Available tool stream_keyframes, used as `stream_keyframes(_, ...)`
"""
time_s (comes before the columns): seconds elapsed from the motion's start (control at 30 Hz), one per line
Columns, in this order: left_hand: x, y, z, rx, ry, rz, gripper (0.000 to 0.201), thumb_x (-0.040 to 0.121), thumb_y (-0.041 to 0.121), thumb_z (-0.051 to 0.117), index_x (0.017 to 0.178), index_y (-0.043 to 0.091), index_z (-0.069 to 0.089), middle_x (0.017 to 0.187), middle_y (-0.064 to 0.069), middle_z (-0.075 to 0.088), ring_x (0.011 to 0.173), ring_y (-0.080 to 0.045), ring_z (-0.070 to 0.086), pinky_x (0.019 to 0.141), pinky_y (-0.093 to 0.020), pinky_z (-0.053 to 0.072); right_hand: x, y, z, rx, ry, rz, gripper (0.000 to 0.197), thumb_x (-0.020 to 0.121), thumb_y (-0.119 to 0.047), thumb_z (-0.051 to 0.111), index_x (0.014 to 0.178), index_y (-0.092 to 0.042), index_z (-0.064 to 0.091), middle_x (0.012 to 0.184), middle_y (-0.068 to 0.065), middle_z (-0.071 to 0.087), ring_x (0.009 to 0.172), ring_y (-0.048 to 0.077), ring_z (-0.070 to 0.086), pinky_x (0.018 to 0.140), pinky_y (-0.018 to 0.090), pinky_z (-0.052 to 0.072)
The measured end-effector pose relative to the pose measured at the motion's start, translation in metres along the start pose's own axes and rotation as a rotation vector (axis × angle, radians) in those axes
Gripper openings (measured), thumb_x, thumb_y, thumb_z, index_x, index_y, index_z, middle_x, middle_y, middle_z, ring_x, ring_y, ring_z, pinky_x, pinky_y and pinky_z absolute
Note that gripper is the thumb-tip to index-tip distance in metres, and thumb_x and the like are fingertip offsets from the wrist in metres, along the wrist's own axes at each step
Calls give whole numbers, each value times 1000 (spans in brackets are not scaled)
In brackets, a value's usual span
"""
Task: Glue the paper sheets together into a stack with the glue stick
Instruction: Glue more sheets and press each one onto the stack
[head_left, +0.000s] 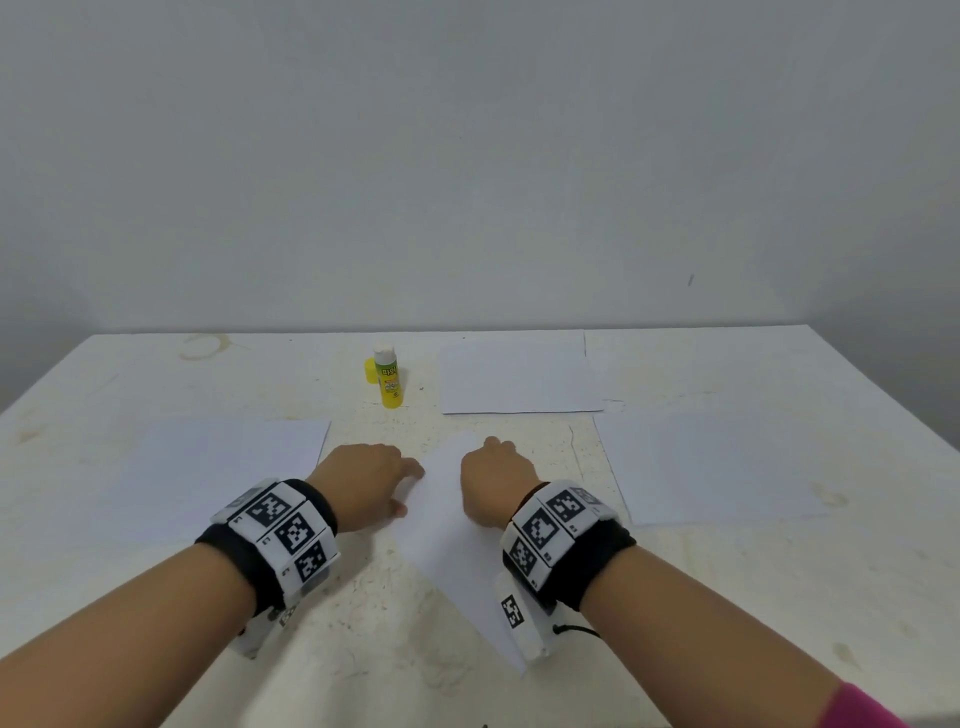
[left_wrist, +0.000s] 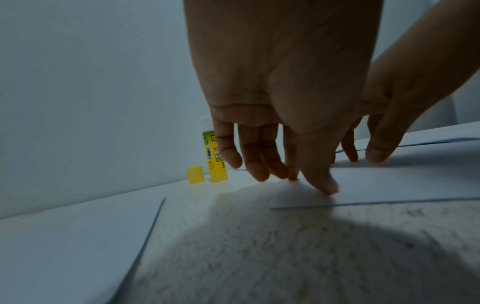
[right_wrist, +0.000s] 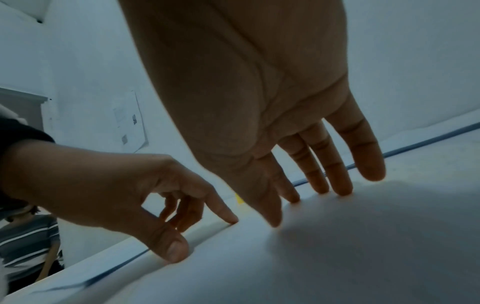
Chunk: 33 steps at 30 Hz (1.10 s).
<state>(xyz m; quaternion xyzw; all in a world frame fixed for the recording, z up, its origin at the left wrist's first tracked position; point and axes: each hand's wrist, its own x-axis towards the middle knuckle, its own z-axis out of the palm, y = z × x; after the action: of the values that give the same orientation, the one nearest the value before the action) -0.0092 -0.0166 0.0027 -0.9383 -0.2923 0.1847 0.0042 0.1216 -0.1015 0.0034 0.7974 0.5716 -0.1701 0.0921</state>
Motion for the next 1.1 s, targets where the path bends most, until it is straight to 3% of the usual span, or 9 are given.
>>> stream_keyframes(0.13,-4,-4,1,-23,7,60,63,81,53,67,130,19,45,127,1,43,114,-15,42,78,-22,34,4,-16,9,-4,-23,-34,40,97,-20,49,133,-5,43,136,15,37,127,30,32,98,38,38)
stream_keyframes(0.2,-2,-4,4,-51,-35,57,91,77,57,69,144,9,28,149,-7,25,134,-22,29,98,-27,37,8,-22,11,0,-24,-112,48,96,-15,48,141,-6,33,143,15,32,132,30,28,101,40,36)
stream_keyframes(0.27,-1,-2,6,-77,-173,33,116,79,61,64,151,2,-4,160,-13,-8,148,-25,0,118,-37,18,12,-26,12,11,-87,-198,66,95,-8,48,151,-6,13,156,13,14,143,29,13,112,46,26)
stream_keyframes(0.33,0,-1,7,-104,-260,23,119,81,62,60,148,1,-18,157,-15,-20,147,-24,-12,121,-40,4,16,-29,10,-4,-168,-259,77,95,-7,48,152,-6,-5,161,8,-6,148,22,-5,118,48,10)
stream_keyframes(0.67,-1,-1,12,-139,-327,1,115,85,65,50,146,-1,-21,155,-16,-26,146,-23,-16,119,-42,1,11,43,-1,47,-259,-252,76,99,-43,42,153,-20,-8,160,-5,-11,148,14,3,118,48,-2)
stream_keyframes(0.87,-2,-3,11,-86,-326,20,115,83,67,47,146,-1,-21,155,-15,-27,146,-23,-17,119,-42,1,4,88,-7,80,-274,-83,76,99,-49,39,154,-22,-6,161,-6,-8,147,17,14,119,41,12)
stream_keyframes(0.97,-3,-4,9,-54,-335,31,124,71,79,39,147,0,-20,155,-15,-25,147,-22,-15,119,-42,1,-2,100,-11,123,-232,-5,81,96,-47,49,154,-18,1,161,2,10,143,22,26,113,34,24)
stream_keyframes(1.03,-3,-7,5,-43,-308,38,134,52,88,22,151,2,-10,159,-13,-14,149,-22,-2,120,-42,4,-3,99,-11,171,-166,29,86,89,-44,62,152,-15,12,151,9,34,133,26,39,105,34,34)
stream_keyframes(1.1,-1,-12,0,-58,-214,20,133,50,94,2,147,7,28,157,-11,22,140,-24,32,118,-42,20,-3,92,-10,170,-100,54,82,82,-39,72,144,-11,26,135,11,47,121,27,49,96,34,41)
